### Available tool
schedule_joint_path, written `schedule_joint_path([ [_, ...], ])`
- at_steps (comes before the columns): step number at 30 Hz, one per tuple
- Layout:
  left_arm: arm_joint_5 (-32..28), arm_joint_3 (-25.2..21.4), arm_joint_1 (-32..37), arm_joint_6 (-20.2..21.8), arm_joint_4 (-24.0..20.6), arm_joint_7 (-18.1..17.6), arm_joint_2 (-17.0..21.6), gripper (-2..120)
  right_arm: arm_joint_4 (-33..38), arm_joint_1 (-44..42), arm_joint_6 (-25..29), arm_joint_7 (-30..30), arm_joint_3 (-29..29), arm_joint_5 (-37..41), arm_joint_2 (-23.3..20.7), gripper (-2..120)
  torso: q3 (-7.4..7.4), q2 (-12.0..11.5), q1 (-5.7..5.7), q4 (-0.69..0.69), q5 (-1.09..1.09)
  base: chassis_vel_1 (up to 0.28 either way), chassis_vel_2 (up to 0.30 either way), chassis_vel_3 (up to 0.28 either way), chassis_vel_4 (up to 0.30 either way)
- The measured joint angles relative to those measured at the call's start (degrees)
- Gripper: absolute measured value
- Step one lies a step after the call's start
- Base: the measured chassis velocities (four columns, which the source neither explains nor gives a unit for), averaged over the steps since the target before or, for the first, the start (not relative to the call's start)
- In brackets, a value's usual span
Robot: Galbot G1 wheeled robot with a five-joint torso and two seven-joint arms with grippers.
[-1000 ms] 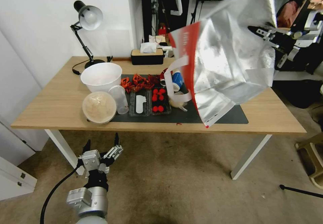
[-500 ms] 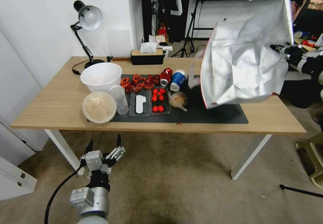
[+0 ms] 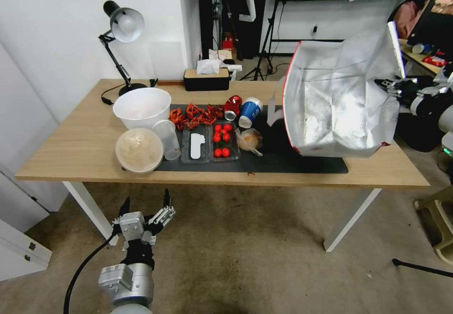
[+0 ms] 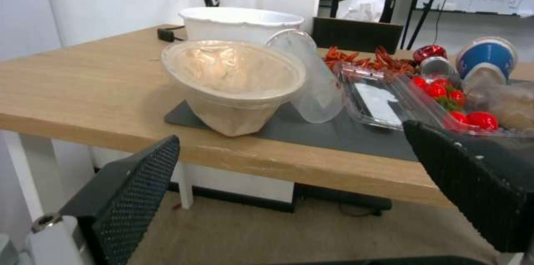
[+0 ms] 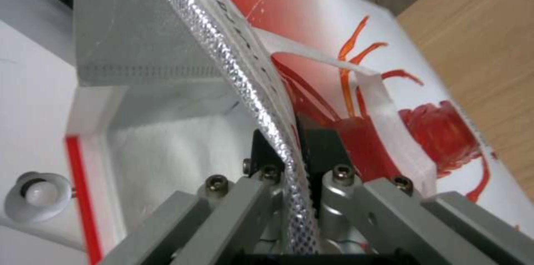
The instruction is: Pick up the food delivery bag from the floor and place it on the table.
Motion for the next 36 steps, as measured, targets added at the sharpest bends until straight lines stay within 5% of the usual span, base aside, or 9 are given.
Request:
schedule_joint_path([
  [36,0.6,0.1,0.0,0.2,0.5,0.1,-0.5,100,-6.6,7.7,-4.9,5.9,-8.6,-0.2,0.3,0,0.0,0.0,0.0,-0.01,0.0,0.0,0.0,0.0,0.0],
])
